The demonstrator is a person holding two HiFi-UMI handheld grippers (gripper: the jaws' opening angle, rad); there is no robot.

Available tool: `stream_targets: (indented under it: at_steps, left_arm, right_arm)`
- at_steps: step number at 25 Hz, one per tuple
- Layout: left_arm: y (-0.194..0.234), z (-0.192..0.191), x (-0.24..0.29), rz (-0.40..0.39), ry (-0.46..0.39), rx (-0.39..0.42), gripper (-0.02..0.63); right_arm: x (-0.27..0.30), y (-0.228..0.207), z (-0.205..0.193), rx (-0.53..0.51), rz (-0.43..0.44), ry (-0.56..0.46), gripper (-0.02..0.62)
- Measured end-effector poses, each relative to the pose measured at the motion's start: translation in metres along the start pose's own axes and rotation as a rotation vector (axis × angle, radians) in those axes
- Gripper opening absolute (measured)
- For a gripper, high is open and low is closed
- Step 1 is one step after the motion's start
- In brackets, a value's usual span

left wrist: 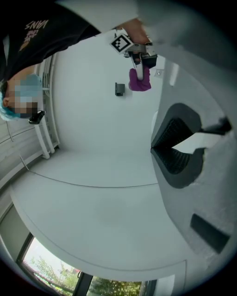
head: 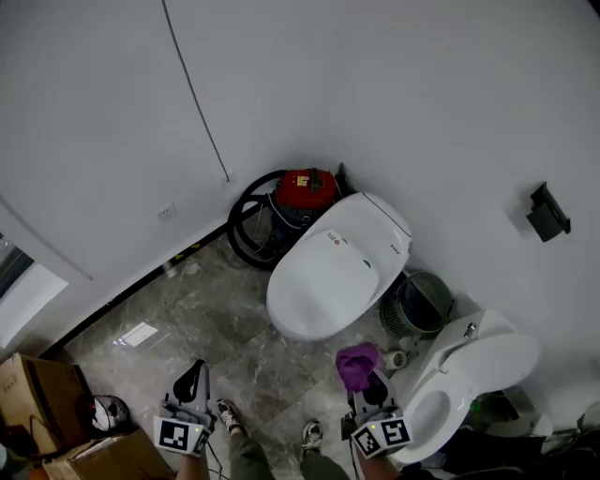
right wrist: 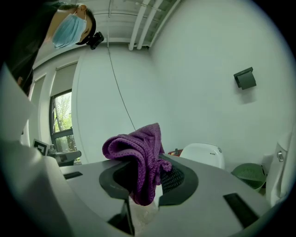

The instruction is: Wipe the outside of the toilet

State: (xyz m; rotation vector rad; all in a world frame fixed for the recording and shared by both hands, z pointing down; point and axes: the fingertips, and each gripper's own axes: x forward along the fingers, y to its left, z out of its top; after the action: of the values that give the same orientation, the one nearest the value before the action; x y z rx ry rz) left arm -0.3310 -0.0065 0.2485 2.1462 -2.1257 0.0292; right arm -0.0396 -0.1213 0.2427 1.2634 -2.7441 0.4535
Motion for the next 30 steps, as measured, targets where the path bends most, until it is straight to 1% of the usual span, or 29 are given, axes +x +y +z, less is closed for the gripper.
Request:
stream_targets:
  at_steps: [4,7,9,15,18,23,26,30]
  left_arm:
    - [-0.033,0.037,0.004,-0.080,0.010,0.009,0.003]
    - [-0.053,0.067,0.004,-0.108,-0.027,-0.014,0.003]
    - [-0.069,0.087,0.000,-0.130,-0.036,-0.026,0.003]
    - [-0.133,0.119,-0.010,-0.238,-0.029,0.005,0.003]
    - [-0.159,0.139,-0.017,-0.276,-0.040,0.028,0.003]
    - [-0.192,0.167,-0.029,-0.300,-0.085,0.056,0.003]
    - [-0.202,0.183,-0.036,-0.294,-0.117,0.082,0.003]
    - [-0.223,0.185,-0.049,-0.265,-0.128,0.062,0.003]
  right_arm:
    - [-0.022,0.002,0.024,-0.015,0.022,0.004,0.106]
    - [-0.040,0.005,0.035,-0.036,0.044,0.011,0.106]
    - [-0.053,0.006,0.042,-0.041,0.056,0.022,0.106]
    - [-0.086,0.005,0.065,-0.063,0.112,0.032,0.106]
    - [-0.101,0.010,0.077,-0.062,0.151,0.021,0.106]
    - [-0.126,0.013,0.093,-0.110,0.202,0.026,0.106]
    - [-0.137,0.014,0.101,-0.114,0.225,0.004,0.106]
    - [-0.155,0.005,0.093,-0.093,0.242,0.009,0.106]
